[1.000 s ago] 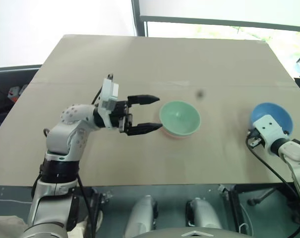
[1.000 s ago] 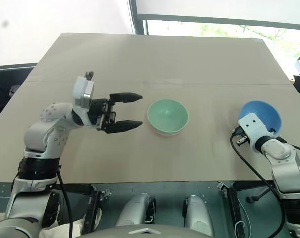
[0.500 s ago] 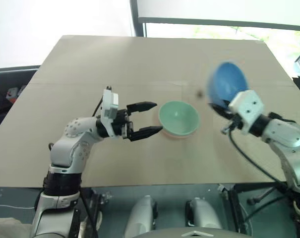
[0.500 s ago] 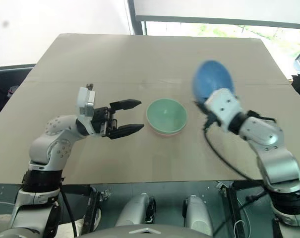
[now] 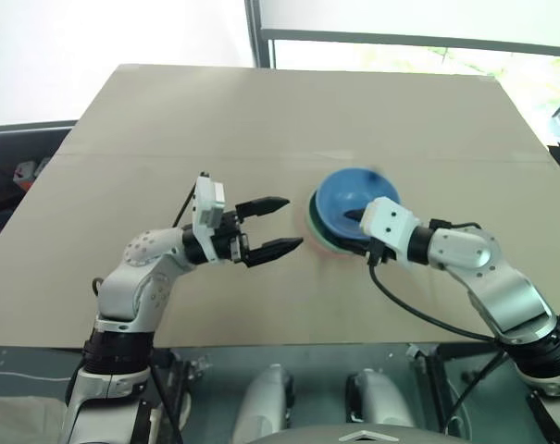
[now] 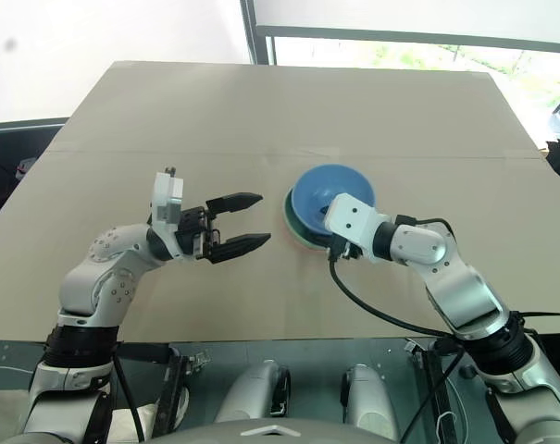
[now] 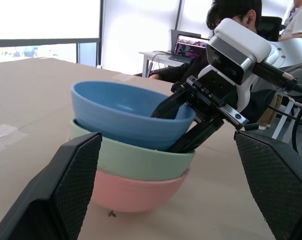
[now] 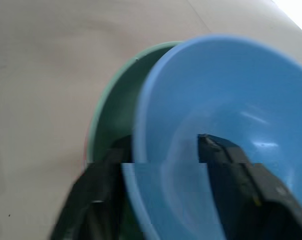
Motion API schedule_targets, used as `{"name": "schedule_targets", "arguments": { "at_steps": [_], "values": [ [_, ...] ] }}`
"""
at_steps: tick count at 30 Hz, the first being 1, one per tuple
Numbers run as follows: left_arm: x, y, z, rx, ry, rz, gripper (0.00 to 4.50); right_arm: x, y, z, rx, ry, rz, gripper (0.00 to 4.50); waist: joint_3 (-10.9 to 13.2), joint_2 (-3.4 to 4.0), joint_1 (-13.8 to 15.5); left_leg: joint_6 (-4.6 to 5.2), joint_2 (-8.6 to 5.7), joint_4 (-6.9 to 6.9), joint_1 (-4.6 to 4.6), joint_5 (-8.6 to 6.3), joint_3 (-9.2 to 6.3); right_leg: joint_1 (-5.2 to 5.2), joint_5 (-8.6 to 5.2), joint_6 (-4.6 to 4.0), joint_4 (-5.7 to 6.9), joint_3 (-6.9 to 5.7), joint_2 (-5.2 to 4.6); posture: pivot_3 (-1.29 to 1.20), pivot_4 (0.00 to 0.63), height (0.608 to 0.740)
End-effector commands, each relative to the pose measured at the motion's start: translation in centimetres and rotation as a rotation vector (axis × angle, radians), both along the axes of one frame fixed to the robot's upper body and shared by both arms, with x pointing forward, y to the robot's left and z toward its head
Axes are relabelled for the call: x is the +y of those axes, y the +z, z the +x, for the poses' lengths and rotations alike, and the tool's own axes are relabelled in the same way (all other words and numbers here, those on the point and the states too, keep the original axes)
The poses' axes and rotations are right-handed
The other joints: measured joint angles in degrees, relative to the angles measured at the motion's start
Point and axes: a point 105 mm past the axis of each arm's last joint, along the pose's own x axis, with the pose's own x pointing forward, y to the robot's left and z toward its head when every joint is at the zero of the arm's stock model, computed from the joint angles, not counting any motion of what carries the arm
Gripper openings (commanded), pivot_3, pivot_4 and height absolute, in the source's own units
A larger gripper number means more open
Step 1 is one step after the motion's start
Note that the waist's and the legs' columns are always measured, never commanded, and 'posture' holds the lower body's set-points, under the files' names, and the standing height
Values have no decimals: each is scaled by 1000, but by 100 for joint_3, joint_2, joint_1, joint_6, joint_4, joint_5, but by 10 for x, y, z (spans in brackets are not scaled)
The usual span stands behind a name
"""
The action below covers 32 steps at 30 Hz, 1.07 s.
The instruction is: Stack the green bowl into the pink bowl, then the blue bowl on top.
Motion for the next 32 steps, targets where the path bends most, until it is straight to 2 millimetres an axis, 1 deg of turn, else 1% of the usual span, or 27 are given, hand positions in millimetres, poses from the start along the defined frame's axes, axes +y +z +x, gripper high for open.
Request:
{"name": "schedule_targets", "arguments": {
  "at_steps": [1, 3, 5, 6, 9, 12, 14, 17, 18, 19, 20, 22, 23, 26, 29, 32],
  "values": [
    [1, -2, 8, -77, 96, 90, 4500, -4, 36, -17, -79, 16, 63, 3701, 0, 0, 6, 0, 0, 0, 0, 0, 0, 0, 0, 0, 0, 0, -1, 0, 150, 740],
    [2, -5, 8, -50, 102, 89, 4500, -6, 49, -29, -66, 20, 113, 3701, 0, 0, 7, 1, 0, 0, -4, -1, -3, 1, 0, 0, 0, -2, -3, 0, 150, 740],
    [2, -4, 7, -47, 100, 80, 4500, -8, 58, -42, -65, 40, 142, 3701, 0, 0, 3, 1, 1, 0, -4, -1, -4, 2, 0, 0, 0, -2, -3, 0, 150, 740],
    [3, -3, 7, -48, 107, 71, 4500, -11, 61, -45, -71, 28, 149, 3701, 0, 0, 1, 1, 2, 0, -4, -1, -4, 1, 0, 0, 0, -2, -4, 0, 150, 740],
    [6, 1, 11, -89, 177, 31, 4500, -25, 59, -52, -34, -19, 151, 3701, 0, -1, 1, 1, 4, -1, 0, -1, -5, 3, 0, 0, -2, -3, -4, 0, 150, 740],
    [13, -1, 11, -79, 222, 1, 4500, -55, 47, -54, 12, -137, 129, 3701, -3, -6, 13, 2, 2, 0, 3, -1, -6, 7, 0, 0, -2, -2, -10, 0, 150, 740],
    [25, -9, 4, -69, 243, 41, 4500, -89, 35, -62, 74, -220, 123, 3701, -4, -7, 19, 4, 1, -1, 1, -2, -4, 7, 0, 0, -5, 0, -11, 0, 150, 740],
    [47, -25, -4, -41, 305, 121, 4500, -141, 12, -81, 166, -334, 101, 3701, -5, -6, 11, 9, 0, -20, 4, -6, 0, 10, 0, 0, -8, 1, -12, 0, 150, 740],
    [52, -28, -6, -35, 309, 136, 4500, -154, 9, -86, 190, -361, 127, 4236, -5, -6, 10, 9, 0, -24, 5, -6, 3, 9, 0, 0, -11, 2, -11, 0, 150, 740],
    [56, -30, -8, -31, 309, 145, 4500, -162, 7, -90, 202, -375, 149, 4479, -4, -4, 5, 9, 1, -24, 7, -6, 4, 9, 0, 0, -18, 3, -11, 0, 150, 740],
    [57, -30, -9, -34, 309, 147, 4500, -168, 7, -93, 201, -387, 165, 4479, -4, -3, -2, 9, 2, -22, 13, -6, 9, 10, 0, 0, -22, 9, -11, 0, 150, 740],
    [65, -31, -13, -19, 306, 159, 4500, -183, 12, -94, 116, -422, 145, 4479, -7, -3, -6, 29, 3, -21, 31, -17, 12, 19, 0, 0, -16, 16, -10, 0, 150, 740],
    [68, -30, -15, -14, 305, 158, 4500, -187, 14, -95, 101, -435, 165, 4479, -7, -5, -7, 31, 5, -22, 45, -19, 15, 26, -2, -4, -11, 20, -9, 0, 150, 740],
    [73, -26, -19, 0, 288, 159, 4500, -191, 16, -100, 109, -415, 154, 4479, -7, -4, -5, 30, 11, -26, 72, -19, 21, 37, -14, -23, -5, 31, -6, 0, 150, 740],
    [73, -24, -23, 7, 274, 165, 4500, -194, 22, -98, 87, -421, 166, 4479, -7, -4, -4, 29, 11, -33, 75, -19, 27, 36, -13, -23, -5, 39, -10, 0, 150, 740],
    [74, -25, -27, 23, 257, 189, 4500, -195, 25, -96, 83, -418, 163, 4479, -7, -4, -1, 21, 7, -34, 69, -14, 32, 34, -8, -14, -7, 44, -15, 0, 150, 740]
  ]
}}
